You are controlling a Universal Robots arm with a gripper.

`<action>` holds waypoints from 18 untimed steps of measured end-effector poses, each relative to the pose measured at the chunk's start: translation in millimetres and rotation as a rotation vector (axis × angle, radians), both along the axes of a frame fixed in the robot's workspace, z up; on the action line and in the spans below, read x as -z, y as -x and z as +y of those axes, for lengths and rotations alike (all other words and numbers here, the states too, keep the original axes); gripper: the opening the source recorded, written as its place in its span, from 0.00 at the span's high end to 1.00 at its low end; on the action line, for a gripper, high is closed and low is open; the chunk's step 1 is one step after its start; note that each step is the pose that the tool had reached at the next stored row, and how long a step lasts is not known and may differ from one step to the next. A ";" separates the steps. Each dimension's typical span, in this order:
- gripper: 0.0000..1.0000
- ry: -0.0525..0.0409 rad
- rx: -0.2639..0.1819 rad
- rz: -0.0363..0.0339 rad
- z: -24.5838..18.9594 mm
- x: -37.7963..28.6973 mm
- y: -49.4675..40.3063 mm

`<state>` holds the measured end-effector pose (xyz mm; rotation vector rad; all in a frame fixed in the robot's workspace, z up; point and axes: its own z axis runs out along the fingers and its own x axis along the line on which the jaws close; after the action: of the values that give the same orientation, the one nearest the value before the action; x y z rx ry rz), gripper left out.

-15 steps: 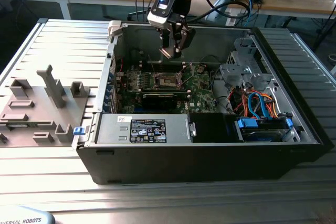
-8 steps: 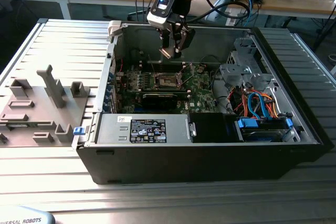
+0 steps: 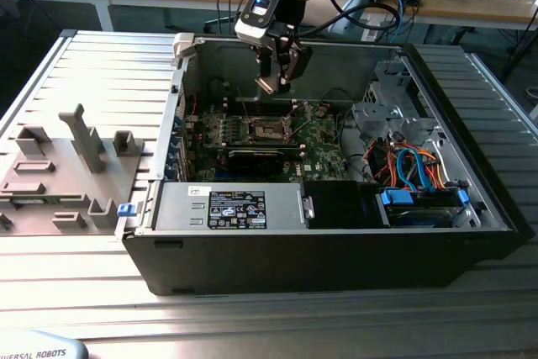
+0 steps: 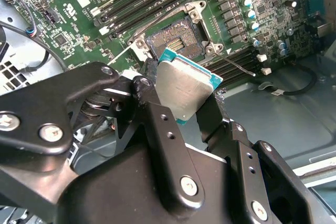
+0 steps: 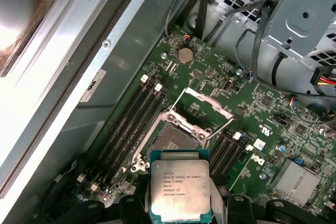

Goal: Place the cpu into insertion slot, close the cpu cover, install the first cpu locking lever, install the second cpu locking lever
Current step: 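Place the cpu into insertion slot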

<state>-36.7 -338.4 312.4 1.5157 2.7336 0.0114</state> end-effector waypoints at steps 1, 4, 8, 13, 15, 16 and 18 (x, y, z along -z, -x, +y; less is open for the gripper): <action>0.46 -0.0001 0.001 0.0000 0.0 0.1 0.0; 0.46 0.0000 0.005 0.0000 0.0 0.2 0.0; 0.46 -0.0001 0.011 0.0000 0.0 0.5 0.0; 0.46 -0.0001 0.017 0.0000 0.0 0.7 0.0; 0.46 0.0000 0.019 0.0000 0.0 0.7 0.0; 0.46 0.0000 0.021 0.0000 0.0 0.8 0.0; 0.46 -0.0001 0.023 0.0000 0.0 0.8 0.0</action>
<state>-36.7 -338.4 311.6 1.5466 2.7162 0.0112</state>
